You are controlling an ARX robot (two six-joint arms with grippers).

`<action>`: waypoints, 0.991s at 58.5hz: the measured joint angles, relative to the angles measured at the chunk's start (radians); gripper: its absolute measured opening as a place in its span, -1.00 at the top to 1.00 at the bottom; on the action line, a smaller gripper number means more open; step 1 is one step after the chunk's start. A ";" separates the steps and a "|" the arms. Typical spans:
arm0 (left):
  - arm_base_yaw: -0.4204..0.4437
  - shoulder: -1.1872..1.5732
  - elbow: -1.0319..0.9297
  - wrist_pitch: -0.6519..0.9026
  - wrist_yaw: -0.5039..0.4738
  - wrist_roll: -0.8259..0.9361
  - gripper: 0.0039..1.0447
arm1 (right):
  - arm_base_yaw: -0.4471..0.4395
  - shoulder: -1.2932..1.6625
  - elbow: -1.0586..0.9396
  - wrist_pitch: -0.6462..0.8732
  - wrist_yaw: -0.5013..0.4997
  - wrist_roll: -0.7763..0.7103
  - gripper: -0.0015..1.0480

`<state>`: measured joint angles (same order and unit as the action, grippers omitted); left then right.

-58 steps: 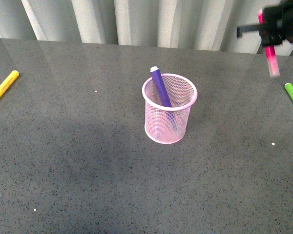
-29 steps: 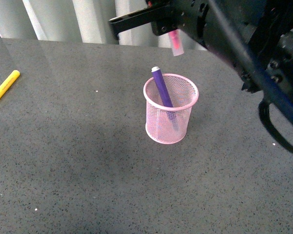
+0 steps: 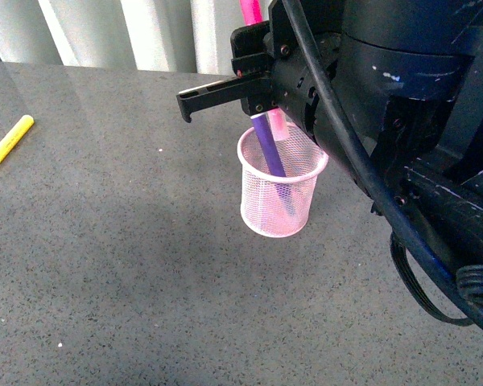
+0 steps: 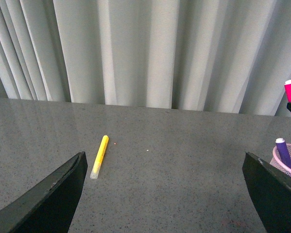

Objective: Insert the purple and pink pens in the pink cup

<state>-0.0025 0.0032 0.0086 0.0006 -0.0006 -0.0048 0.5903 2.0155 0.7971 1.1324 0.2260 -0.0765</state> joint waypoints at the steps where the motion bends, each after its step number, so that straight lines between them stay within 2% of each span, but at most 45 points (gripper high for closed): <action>1: 0.000 0.000 0.000 0.000 0.000 0.000 -0.88 | -0.002 0.003 0.000 0.001 -0.002 0.000 0.78; 50: 0.000 0.000 0.000 0.000 0.000 0.000 -0.88 | -0.007 0.070 -0.043 0.031 0.008 0.025 0.78; 58: 0.000 0.000 0.000 0.000 0.000 0.000 -0.88 | -0.006 0.069 -0.051 0.015 0.008 0.039 0.38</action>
<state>-0.0025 0.0032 0.0086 0.0006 -0.0006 -0.0048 0.5846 2.0842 0.7456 1.1473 0.2340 -0.0376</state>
